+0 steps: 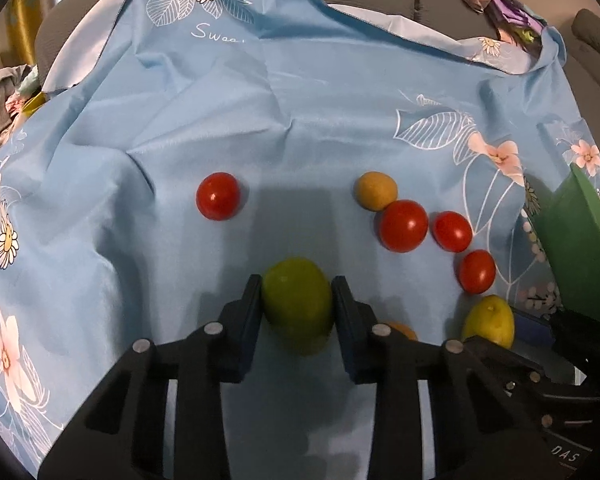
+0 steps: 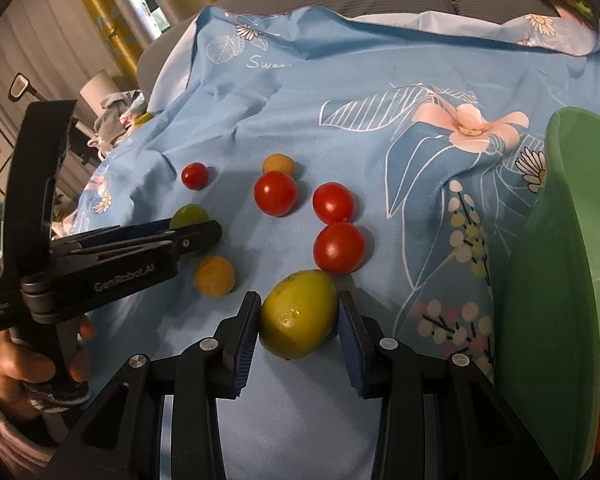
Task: Organize fruits
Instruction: 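Carry both plums over the green bowl and open both tools to release them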
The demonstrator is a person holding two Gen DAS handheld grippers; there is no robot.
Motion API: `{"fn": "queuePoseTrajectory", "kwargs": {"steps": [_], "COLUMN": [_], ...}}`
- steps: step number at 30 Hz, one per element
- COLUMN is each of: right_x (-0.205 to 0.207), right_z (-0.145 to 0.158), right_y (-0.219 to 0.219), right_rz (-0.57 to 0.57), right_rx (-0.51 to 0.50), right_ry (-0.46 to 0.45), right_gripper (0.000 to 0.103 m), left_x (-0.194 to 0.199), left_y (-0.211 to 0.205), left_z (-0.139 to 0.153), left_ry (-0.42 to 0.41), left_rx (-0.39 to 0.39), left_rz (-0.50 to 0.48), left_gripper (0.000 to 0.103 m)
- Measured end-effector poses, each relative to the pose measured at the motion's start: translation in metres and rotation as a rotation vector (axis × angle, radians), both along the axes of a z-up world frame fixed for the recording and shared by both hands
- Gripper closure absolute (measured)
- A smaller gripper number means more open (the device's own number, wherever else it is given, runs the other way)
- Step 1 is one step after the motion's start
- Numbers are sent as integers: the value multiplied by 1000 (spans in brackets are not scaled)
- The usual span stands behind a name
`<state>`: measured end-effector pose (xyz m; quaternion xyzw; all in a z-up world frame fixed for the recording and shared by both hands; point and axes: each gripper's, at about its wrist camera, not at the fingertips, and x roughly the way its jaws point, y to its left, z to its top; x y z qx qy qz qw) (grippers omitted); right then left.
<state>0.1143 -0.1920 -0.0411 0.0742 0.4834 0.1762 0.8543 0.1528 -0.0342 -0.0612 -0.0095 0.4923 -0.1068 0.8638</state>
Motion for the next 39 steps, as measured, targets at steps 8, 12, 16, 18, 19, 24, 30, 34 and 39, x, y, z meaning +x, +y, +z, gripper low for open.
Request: {"fn": "queuePoseTrajectory", "kwargs": {"steps": [8,12,16,18,19,24,30,34,39], "right_x": [-7,-14,-28,-36,-39,-57,-78,-91,-101], "right_z": [3,11,20,26,28,42,59,69,78], "right_y": [2,6,11,13,14,17,18,18,17], "right_rz": [11,23,47,59,63,80,83,83,85], "right_rx": [4,8,14,17,18,18,13,11,11], "right_ry": [1,-15,-30,-40,-44,-71,-110,-132,-156], "right_gripper": [63,63,63,63,63,63,63,63,63], "left_x": [-29,-50,-71,-82,-86,-107,-130,-143,-153], "left_y": [10,12,12,12,12,12,9,7,3], "left_z": [15,26,34,37,39,49,63,71,79], "left_ry": [0,-14,-25,-30,-31,-46,-81,-99,-115], "left_rx": [-45,-48,-49,-50,-51,-56,-57,-53,-47], "left_rz": [-12,-30,-39,-41,-41,-40,-49,-59,-69], "left_gripper": [69,69,69,69,69,69,69,69,69]}}
